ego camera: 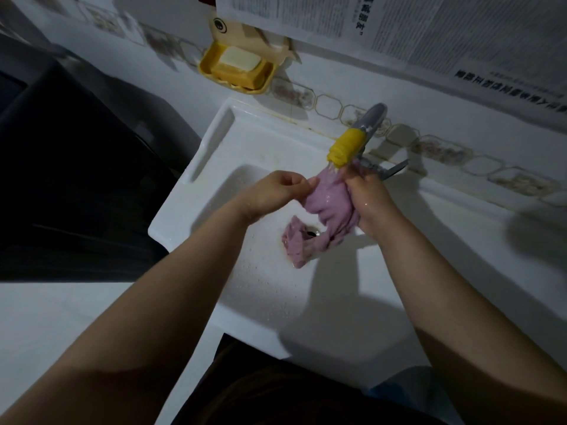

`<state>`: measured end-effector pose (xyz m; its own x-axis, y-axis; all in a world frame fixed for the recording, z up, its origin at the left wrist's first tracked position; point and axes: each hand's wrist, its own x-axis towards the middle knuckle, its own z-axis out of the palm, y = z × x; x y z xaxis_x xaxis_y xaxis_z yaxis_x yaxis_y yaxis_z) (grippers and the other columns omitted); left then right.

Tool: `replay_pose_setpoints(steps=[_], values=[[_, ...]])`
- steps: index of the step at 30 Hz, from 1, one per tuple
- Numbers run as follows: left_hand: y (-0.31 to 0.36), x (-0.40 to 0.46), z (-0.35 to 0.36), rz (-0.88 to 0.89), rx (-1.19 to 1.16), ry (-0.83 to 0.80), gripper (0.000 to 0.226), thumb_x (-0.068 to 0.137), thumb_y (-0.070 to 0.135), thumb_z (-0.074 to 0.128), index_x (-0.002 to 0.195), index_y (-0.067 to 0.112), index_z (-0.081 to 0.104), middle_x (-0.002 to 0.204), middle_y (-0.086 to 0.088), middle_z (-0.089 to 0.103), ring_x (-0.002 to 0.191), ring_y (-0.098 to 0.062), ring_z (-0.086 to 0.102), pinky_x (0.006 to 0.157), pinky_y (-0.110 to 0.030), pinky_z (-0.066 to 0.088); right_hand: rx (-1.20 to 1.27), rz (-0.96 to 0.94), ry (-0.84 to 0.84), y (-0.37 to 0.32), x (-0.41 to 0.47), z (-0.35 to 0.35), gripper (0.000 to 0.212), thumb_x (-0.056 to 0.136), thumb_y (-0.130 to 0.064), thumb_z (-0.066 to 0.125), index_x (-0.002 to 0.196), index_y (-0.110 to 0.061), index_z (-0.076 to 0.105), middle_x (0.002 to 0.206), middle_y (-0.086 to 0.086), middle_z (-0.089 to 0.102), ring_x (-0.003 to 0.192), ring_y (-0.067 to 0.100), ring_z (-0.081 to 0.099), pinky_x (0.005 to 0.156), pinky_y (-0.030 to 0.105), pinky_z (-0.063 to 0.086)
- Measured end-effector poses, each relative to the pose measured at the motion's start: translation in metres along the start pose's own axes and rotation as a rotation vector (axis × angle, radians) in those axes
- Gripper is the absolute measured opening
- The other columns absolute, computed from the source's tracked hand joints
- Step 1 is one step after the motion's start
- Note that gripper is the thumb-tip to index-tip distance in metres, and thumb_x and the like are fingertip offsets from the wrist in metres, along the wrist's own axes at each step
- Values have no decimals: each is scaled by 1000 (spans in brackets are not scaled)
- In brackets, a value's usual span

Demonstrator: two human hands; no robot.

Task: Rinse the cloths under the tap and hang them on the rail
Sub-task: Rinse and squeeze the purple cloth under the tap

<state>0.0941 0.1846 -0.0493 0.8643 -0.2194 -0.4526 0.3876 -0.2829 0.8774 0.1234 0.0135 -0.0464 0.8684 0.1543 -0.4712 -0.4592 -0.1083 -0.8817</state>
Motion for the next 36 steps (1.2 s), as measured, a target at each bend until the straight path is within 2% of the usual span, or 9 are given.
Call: replay_pose_setpoints(steps=[5, 9, 11, 17, 22, 25, 29, 33, 36], values=[[7, 7, 13, 12, -64, 243, 66, 94, 53, 50, 74, -10, 56, 65, -14, 49, 58, -16, 46, 57, -24, 40, 291, 53, 102, -10, 5, 5, 25, 89, -35, 60, 91, -10, 61, 87, 14, 68, 87, 31, 68, 84, 47, 55], [20, 21, 26, -118, -176, 397, 69, 98, 58, 31, 76, -1, 61, 70, -15, 62, 68, -26, 61, 66, -34, 50, -70, -29, 207, -8, -17, 34, 33, 93, -36, 54, 66, -18, 54, 59, -4, 60, 56, 8, 60, 57, 15, 47], [25, 19, 37, -141, -272, 381, 60, 101, 53, 27, 74, 9, 57, 70, -12, 59, 64, -25, 60, 62, -34, 53, -281, -198, 228, -5, -36, 52, 46, 94, -45, 53, 56, -18, 49, 47, -6, 54, 47, 5, 54, 49, 16, 42], [38, 17, 64, -336, -662, 380, 59, 100, 50, 37, 108, -3, 62, 83, -13, 65, 64, -19, 62, 51, -25, 51, -501, -279, 475, -9, -6, 37, 27, 96, -32, 51, 80, -13, 61, 78, 11, 63, 81, 32, 63, 63, 29, 36], [24, 25, 49, -290, -693, 426, 69, 100, 54, 31, 125, -6, 54, 125, -29, 57, 117, -42, 56, 91, -43, 50, -503, -392, 313, 3, -30, 54, 36, 95, -42, 49, 70, -17, 54, 62, 6, 59, 61, 25, 58, 56, 30, 40], [27, 25, 53, -404, -781, 276, 73, 92, 66, 34, 111, 1, 62, 111, -21, 66, 107, -36, 62, 91, -43, 50, -527, -287, 404, 2, -5, 34, 29, 97, -30, 49, 84, -6, 61, 84, 21, 66, 83, 35, 63, 66, 31, 38], [25, 25, 23, -397, -764, 67, 75, 92, 68, 23, 97, 3, 61, 89, -15, 65, 78, -27, 63, 70, -31, 50, -514, -201, 230, 3, -1, 26, 33, 97, -40, 48, 84, -11, 57, 82, 11, 62, 83, 28, 61, 70, 30, 42], [31, 25, -10, -336, -266, -4, 53, 94, 58, 42, 80, 10, 58, 78, -16, 53, 57, -25, 51, 50, -26, 40, -535, -8, -155, -4, -8, 16, 62, 72, -66, 58, 107, -15, 64, 99, 0, 69, 94, 17, 63, 83, 33, 49], [37, 25, -4, -189, -40, 78, 39, 97, 45, 49, 78, 13, 62, 76, -10, 57, 67, -23, 50, 61, -30, 41, -439, -13, -269, 1, -8, 10, 33, 76, -46, 73, 90, -16, 70, 89, 3, 74, 88, 17, 68, 83, 33, 53]])
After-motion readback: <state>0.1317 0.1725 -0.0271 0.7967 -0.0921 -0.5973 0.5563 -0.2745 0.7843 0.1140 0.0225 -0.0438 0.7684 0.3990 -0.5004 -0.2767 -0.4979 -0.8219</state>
